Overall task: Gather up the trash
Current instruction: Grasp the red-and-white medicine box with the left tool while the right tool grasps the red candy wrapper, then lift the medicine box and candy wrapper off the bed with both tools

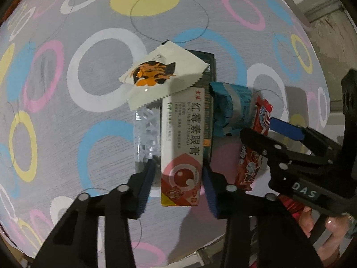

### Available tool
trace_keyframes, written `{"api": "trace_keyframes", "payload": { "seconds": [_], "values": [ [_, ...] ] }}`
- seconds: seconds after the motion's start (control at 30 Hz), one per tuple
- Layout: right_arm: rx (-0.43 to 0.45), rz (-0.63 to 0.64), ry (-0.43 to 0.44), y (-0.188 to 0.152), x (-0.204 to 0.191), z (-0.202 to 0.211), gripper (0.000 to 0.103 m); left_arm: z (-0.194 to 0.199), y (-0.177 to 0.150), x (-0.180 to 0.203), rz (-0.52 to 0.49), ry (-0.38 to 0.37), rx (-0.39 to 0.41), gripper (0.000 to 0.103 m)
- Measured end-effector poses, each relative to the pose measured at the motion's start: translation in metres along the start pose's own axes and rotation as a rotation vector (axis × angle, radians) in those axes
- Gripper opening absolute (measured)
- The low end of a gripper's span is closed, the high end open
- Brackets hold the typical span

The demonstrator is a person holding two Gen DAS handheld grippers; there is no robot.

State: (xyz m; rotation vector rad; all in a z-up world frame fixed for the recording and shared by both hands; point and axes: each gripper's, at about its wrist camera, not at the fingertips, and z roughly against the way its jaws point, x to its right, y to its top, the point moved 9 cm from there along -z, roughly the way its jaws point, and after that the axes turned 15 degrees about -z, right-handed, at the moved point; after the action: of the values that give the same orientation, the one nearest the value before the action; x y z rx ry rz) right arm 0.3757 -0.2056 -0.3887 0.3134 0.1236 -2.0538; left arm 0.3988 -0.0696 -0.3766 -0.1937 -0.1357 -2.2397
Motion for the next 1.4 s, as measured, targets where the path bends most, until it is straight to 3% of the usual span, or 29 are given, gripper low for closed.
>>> {"api": "trace_keyframes", "payload": {
  "seconds": [0.13, 0.27, 0.77, 1.4],
  "values": [
    [0.020, 0.030, -0.028, 0.001, -0.008, 0.000, 0.037, 0.001, -0.005, -0.009, 0.007, 0.001, 0.007, 0.035],
    [0.023, 0.053, -0.045, -0.002, -0.011, 0.001, 0.025, 0.003, -0.008, -0.005, 0.005, 0.002, 0.010, 0.034],
    [0.059, 0.048, -0.038, -0.008, 0.010, 0.024, 0.025, 0.012, -0.025, -0.003, 0.054, 0.012, 0.030, 0.033],
    [0.154, 0.088, -0.035, -0.006, 0.012, 0.076, 0.025, 0.061, -0.045, 0.000, 0.054, 0.032, 0.103, 0.033]
  ]
}}
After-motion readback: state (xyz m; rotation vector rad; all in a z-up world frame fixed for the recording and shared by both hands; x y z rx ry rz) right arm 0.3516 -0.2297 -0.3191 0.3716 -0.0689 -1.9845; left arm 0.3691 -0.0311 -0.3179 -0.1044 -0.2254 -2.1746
